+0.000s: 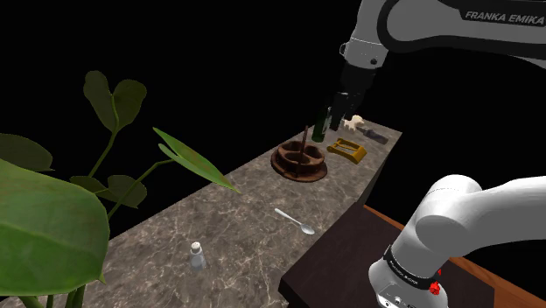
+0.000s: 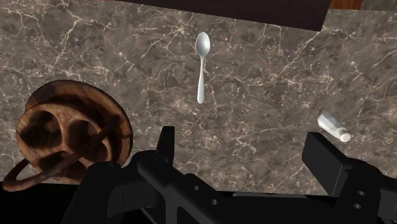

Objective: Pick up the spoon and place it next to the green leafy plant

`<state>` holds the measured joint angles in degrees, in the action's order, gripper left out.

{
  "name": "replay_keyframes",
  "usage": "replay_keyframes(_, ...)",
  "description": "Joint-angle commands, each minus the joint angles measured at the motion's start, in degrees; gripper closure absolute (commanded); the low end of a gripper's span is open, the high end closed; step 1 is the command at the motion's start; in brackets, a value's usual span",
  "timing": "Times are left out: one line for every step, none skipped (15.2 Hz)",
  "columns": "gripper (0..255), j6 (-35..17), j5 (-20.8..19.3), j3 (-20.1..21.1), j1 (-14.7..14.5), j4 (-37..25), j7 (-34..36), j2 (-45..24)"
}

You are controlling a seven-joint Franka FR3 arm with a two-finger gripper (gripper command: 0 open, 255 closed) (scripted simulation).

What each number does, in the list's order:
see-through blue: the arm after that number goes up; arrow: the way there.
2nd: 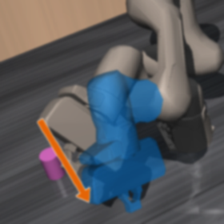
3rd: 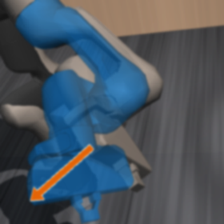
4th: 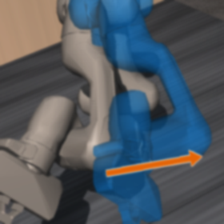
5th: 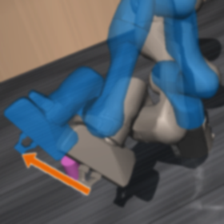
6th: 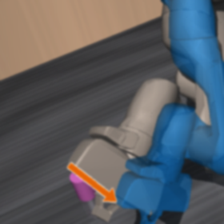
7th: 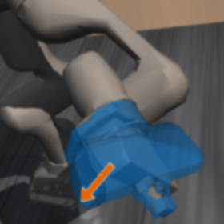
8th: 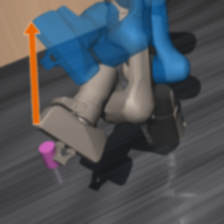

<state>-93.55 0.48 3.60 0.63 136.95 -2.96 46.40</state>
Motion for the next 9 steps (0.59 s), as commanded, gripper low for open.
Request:
replay_keyframes(0,0.00,0.00,0.00,0.00,0.00,0.00,0.00)
replay_keyframes(0,-1.71,0.06,-0.30,0.03,1.42,-0.31,-0.62)
replay_keyframes(0,-3.43,0.12,-0.60,0.07,2.78,-0.63,-1.32)
replay_keyframes(0,-5.18,0.18,-0.90,0.12,4.08,-0.95,-2.10)
replay_keyframes(0,-6.95,0.25,-1.20,0.15,5.32,-1.27,-2.97)
replay_keyframes(0,-8.74,0.32,-1.48,0.20,6.50,-1.60,-3.92)
replay_keyframes(0,-10.55,0.39,-1.77,0.23,7.62,-1.94,-4.96)
replay_keyframes(0,-12.39,0.47,-2.06,0.28,8.67,-2.29,-6.09)
replay_keyframes(0,-14.25,0.57,-2.34,0.32,9.65,-2.65,-7.31)
